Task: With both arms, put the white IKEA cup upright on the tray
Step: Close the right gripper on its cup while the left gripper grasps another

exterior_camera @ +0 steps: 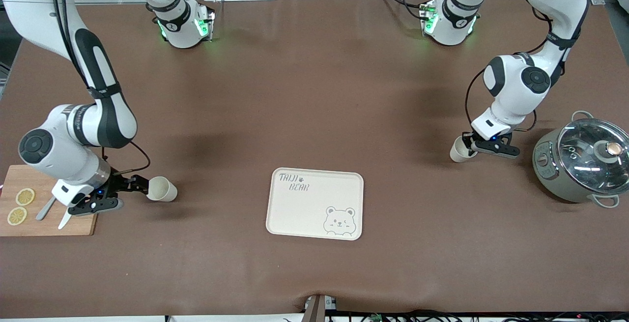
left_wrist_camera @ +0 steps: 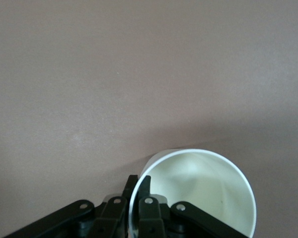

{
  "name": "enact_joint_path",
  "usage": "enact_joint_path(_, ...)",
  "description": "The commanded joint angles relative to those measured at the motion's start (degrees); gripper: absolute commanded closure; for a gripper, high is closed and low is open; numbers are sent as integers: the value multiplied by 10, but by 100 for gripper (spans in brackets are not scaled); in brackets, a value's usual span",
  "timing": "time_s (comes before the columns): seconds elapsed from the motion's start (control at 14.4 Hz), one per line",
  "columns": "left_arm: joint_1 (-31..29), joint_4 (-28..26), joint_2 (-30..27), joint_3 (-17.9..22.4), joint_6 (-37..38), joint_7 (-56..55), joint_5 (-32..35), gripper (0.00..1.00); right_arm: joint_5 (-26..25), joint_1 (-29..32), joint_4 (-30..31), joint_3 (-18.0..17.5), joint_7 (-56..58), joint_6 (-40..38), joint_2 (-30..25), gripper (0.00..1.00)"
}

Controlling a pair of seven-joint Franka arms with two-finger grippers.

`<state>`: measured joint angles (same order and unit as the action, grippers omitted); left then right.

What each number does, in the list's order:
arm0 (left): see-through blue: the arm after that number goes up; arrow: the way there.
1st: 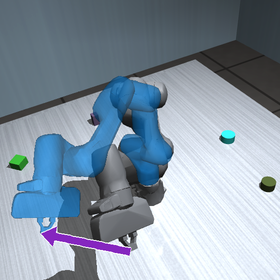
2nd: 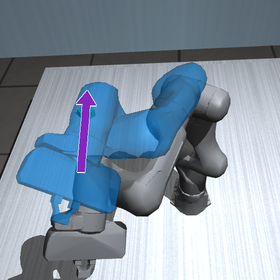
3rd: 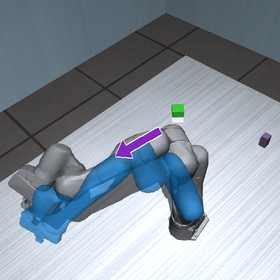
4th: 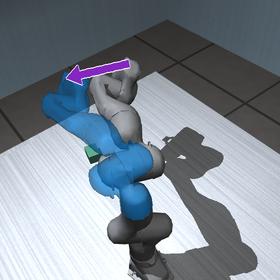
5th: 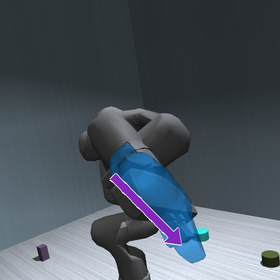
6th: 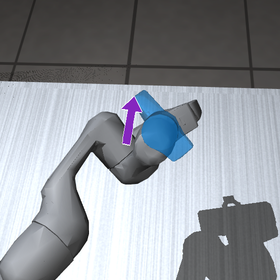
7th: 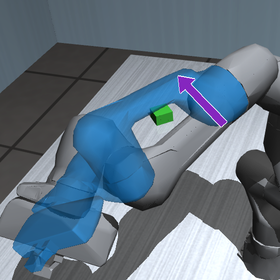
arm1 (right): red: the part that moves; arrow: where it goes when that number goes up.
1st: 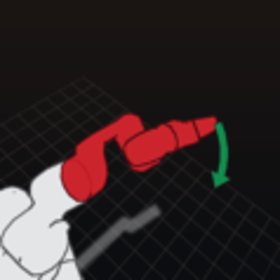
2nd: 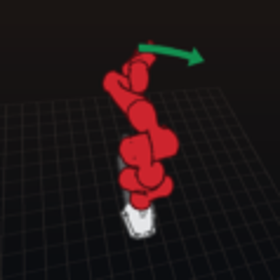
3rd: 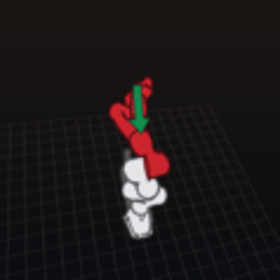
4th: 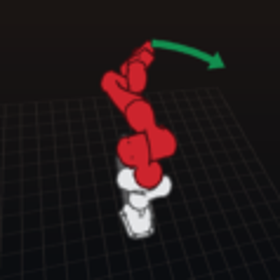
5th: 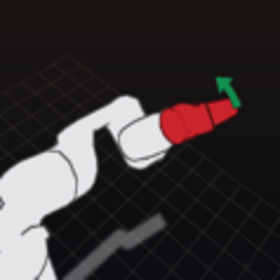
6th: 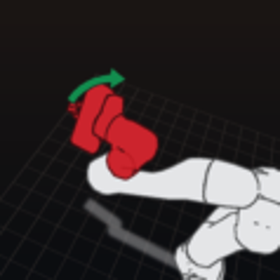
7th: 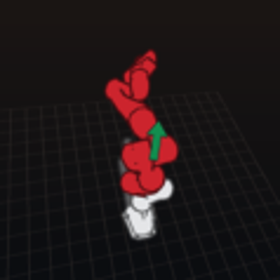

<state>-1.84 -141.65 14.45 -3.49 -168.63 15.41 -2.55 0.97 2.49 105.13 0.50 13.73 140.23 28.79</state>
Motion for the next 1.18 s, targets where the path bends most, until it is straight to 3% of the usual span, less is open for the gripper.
enact_joint_path(0.0, 8, 16, -21, -5, 35, -56, -11, 100, 2, 2, 13, -3, 8, 12, -6, 0)
enact_joint_path(0.28, 14, 152, -51, -46, 300, -162, -7, 100, 2, 0, 20, -3, 8, 13, -5, 0)
enact_joint_path(0.42, 18, 214, -51, -72, 382, -230, -4, 100, 2, 0, 22, -3, 8, 14, -3, 0)
enact_joint_path(0.76, 31, 344, -22, -131, 477, -371, -2, 100, 2, -1, 25, -3, 9, 14, 0, 0)
enact_joint_path(1.11, 110, 454, 50, -134, 517, -500, 16, 100, 2, -6, 50, -4, 8, 51, 0, 0)
